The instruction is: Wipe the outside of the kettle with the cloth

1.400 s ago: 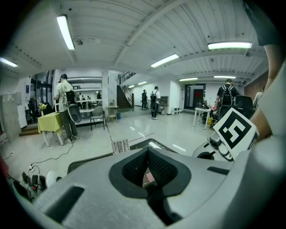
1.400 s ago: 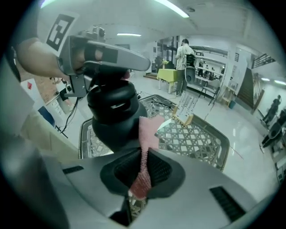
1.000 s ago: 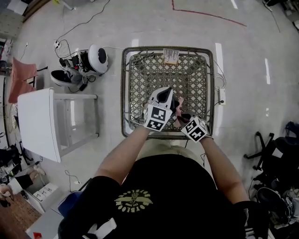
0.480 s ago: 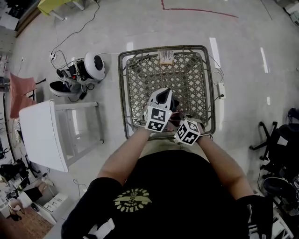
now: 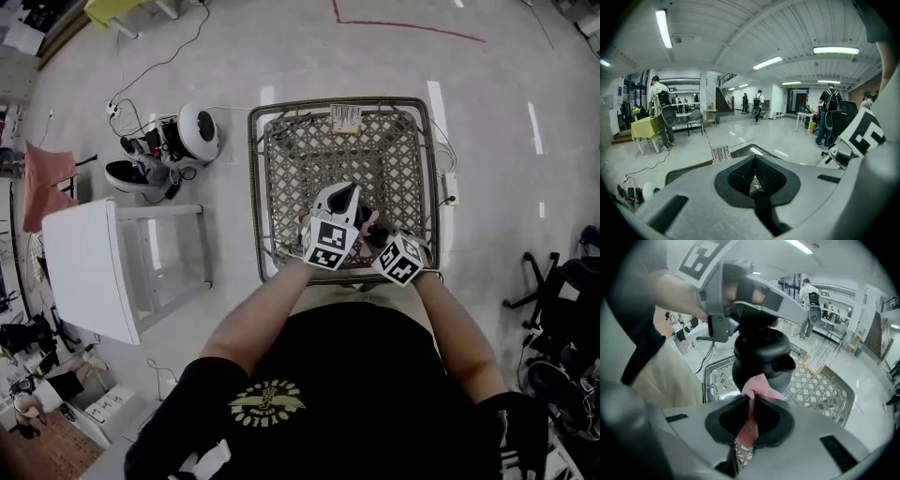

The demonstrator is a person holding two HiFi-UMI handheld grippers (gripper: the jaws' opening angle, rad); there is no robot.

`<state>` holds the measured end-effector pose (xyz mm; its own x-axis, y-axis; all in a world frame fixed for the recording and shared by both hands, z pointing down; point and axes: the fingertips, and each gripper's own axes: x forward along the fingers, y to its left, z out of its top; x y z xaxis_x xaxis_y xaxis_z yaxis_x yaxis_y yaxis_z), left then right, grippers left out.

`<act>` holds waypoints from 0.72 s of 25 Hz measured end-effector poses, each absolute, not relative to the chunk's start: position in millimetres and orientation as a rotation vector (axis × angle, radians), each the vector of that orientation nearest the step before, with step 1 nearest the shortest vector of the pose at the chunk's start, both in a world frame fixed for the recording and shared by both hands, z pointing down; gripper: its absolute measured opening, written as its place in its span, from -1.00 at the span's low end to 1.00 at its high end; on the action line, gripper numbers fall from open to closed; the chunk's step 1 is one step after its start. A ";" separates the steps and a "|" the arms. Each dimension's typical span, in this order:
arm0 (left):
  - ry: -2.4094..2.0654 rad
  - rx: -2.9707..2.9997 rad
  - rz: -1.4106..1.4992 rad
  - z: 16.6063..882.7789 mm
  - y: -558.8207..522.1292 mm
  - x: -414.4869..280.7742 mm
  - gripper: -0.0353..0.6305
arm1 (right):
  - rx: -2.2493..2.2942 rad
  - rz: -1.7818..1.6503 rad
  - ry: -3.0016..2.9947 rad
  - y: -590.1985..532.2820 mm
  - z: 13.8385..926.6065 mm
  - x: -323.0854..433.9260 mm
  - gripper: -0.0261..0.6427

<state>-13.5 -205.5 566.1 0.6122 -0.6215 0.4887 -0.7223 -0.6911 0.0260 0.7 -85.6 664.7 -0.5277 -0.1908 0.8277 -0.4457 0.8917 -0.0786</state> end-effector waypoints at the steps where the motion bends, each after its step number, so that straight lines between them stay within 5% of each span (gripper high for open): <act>1: -1.107 2.619 0.668 566.0 -205.8 -13.7 -0.87 | 0.480 0.364 -2.122 -91.8 667.4 7.1 -0.84; 18: -1.119 2.624 0.680 565.1 -204.0 -13.3 -0.87 | 0.266 -0.147 -2.102 -181.8 665.9 6.4 -0.84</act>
